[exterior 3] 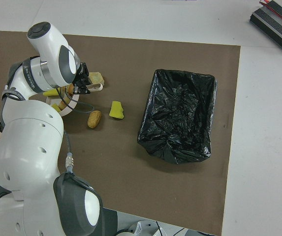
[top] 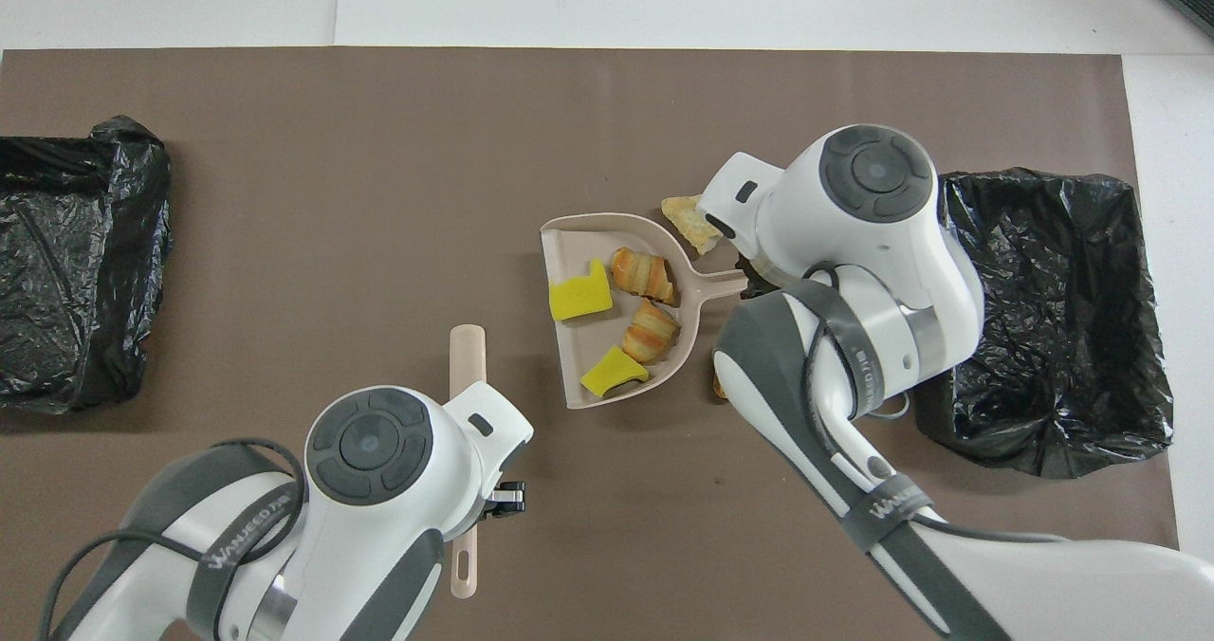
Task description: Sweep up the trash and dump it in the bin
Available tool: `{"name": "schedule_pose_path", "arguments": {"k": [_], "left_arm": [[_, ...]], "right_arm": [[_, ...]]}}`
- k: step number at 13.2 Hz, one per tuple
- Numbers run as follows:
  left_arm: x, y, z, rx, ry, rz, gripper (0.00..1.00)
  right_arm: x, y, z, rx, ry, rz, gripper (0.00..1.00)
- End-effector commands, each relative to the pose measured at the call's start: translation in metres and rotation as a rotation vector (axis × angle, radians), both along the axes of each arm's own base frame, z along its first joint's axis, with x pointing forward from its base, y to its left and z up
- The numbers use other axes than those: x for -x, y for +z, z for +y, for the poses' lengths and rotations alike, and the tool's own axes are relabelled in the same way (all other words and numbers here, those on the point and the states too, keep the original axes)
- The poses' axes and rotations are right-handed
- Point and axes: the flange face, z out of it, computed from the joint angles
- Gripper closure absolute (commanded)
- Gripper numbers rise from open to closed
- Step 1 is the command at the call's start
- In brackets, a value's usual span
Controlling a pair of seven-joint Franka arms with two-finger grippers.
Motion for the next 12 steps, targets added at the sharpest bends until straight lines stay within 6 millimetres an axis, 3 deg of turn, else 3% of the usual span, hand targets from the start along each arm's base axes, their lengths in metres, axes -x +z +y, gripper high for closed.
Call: {"name": "schedule_pose_path", "arguments": {"k": [1, 3, 6, 8, 10, 12], "left_arm": [[0.053, -0.013, -0.003, -0.022, 0.034, -0.021, 1.0], [0.09, -0.036, -0.024, -0.026, 0.036, -0.025, 1.0], [0.129, -0.06, -0.032, 0.004, 0.067, -0.044, 1.0], [0.151, -0.085, -0.036, 0.006, 0.059, -0.075, 1.0], [0.153, -0.088, -0.036, 0.007, 0.085, -0.085, 1.0], [0.154, -0.09, -0.032, 0.002, 0.088, -0.094, 1.0]], "right_arm": [[-0.015, 0.041, -0.046, -0.021, -0.035, 0.045, 1.0], [-0.025, 0.074, -0.086, -0.018, -0.088, 0.053, 1.0], [-0.031, 0.098, -0.174, -0.016, -0.22, 0.022, 1.0], [-0.025, 0.118, -0.214, 0.015, -0.266, -0.017, 1.0], [-0.013, 0.144, -0.263, 0.085, -0.325, -0.062, 1.0], [-0.001, 0.144, -0.315, 0.111, -0.396, -0.032, 1.0]]}}
